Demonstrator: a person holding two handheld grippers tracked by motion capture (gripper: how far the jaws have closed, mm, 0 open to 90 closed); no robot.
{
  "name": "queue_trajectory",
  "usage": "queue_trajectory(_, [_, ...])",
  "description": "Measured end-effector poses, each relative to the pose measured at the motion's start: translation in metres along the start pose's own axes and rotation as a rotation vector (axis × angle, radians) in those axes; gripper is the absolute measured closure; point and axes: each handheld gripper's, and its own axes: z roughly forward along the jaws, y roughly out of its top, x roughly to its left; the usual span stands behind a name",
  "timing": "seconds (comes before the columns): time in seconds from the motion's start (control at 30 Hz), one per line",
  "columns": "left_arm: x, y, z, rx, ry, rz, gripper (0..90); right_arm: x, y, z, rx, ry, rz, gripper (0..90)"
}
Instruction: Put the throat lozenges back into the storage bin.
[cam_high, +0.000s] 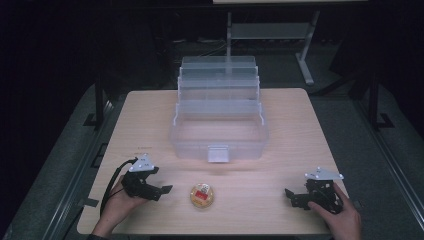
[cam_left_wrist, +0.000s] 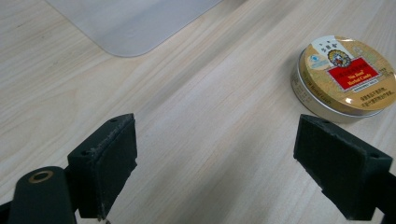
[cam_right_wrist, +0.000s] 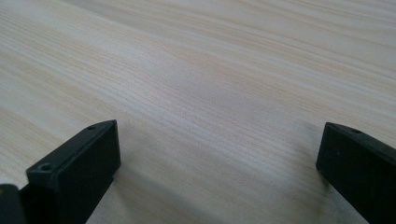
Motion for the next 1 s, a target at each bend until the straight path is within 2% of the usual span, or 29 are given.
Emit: queue_trajectory(1.0, [-0.011,0.019,0.01,0.007,-0.043,0.047,12.9,0.0,0.0,0.0,0.0,-0.002,0.002,0.0])
